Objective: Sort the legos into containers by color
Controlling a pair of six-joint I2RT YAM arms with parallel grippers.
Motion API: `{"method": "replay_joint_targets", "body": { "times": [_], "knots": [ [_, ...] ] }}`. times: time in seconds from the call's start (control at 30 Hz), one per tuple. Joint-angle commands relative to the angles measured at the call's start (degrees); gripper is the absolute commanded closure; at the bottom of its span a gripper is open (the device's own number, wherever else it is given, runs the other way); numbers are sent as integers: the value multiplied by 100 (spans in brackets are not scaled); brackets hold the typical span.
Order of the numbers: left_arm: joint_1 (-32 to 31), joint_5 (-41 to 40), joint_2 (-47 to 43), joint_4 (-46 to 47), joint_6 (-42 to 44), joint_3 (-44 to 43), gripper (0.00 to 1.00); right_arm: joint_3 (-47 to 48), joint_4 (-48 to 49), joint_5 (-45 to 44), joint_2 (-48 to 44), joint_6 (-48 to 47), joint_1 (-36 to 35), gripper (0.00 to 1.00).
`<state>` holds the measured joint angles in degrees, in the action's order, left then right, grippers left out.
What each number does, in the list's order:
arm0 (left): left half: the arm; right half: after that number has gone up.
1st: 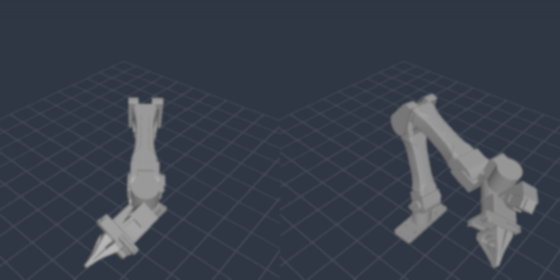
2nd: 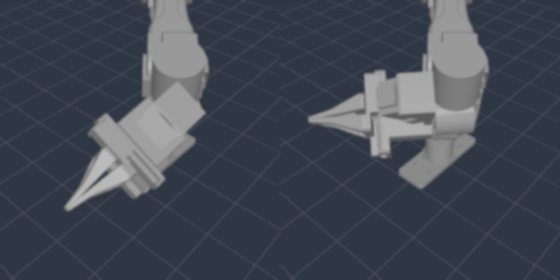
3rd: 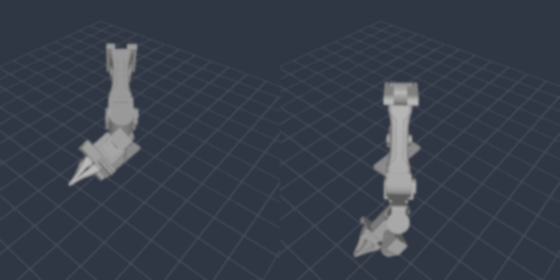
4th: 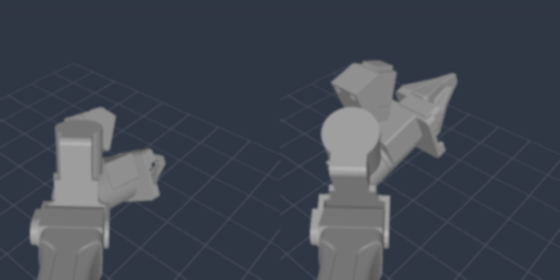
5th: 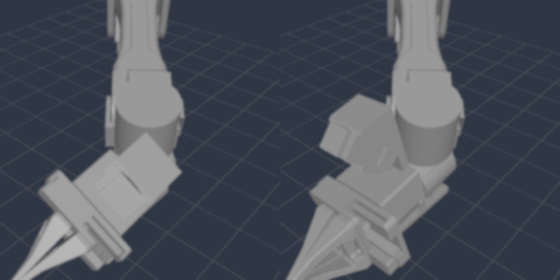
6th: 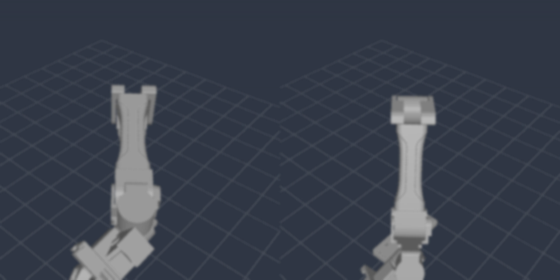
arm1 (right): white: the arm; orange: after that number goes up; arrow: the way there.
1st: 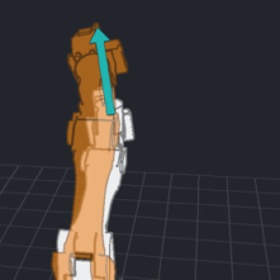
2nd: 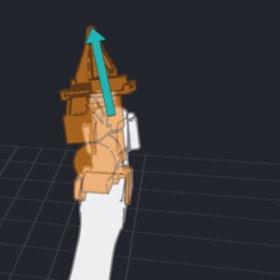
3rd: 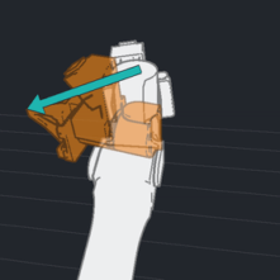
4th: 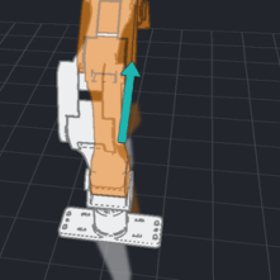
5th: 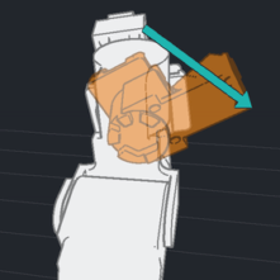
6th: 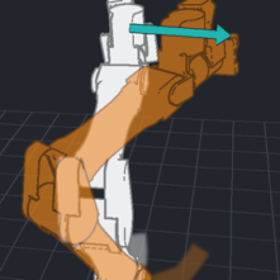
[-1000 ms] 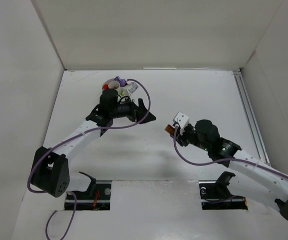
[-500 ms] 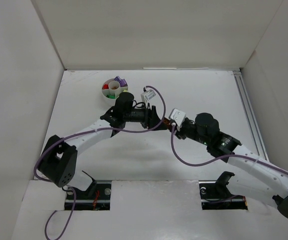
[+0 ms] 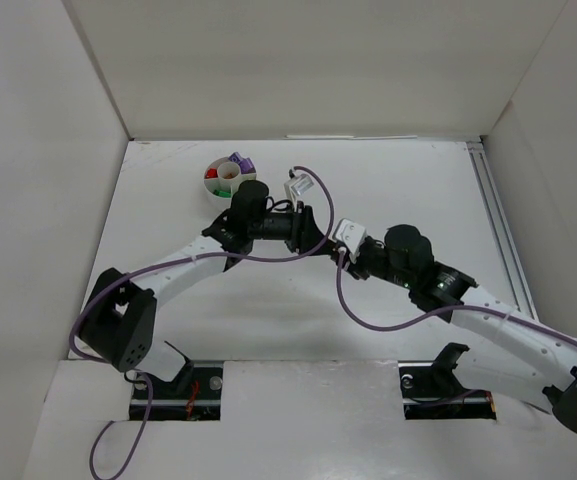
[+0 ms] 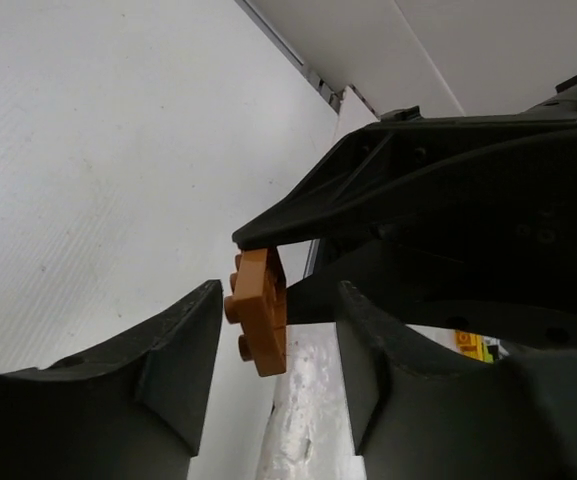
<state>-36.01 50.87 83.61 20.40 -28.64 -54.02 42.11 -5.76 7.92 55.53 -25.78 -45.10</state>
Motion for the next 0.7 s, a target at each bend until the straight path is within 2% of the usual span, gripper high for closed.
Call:
{"method": "replay_joint_targets", "body": {
  "times": [0.0, 0.03, 0.13, 0.17, 0.27, 0.33, 0.4, 0.47, 0.5, 0.53, 0.67],
  "knots": [
    [-29, 177, -3, 350, -36, -267, 60, 149, 356, 96, 28, -76, -51, 70],
    [-29, 177, -3, 350, -36, -267, 72, 201, 356, 95, 28, -76, -51, 70],
    [-29, 248, 50, 350, -36, -267, 89, 201, 462, -53, 28, -76, -51, 70],
    [-29, 248, 50, 350, -36, -267, 99, 201, 462, -176, -24, -24, -51, 70],
    [-29, 248, 50, 350, -36, -267, 100, 201, 523, -423, -24, 29, -51, 70],
    [-29, 248, -2, 350, -36, -267, 100, 201, 523, -546, -24, 81, -51, 61],
    [-29, 248, -3, 350, -36, -267, 100, 201, 523, -660, 28, 82, -51, 56],
    [-29, 47, -55, 281, 121, -329, 100, 201, 523, -660, 90, 82, -51, 43],
    [-29, -128, -56, -77, 227, -537, 100, 201, 523, -660, 151, 134, -51, 28],
    [-29, -365, -56, -333, 349, -661, 100, 254, 523, -660, 204, 135, -51, 1],
    [128, -1963, -56, -1440, 772, -1241, 100, 307, 523, -984, 257, 240, -51, 1]
  ]
}}
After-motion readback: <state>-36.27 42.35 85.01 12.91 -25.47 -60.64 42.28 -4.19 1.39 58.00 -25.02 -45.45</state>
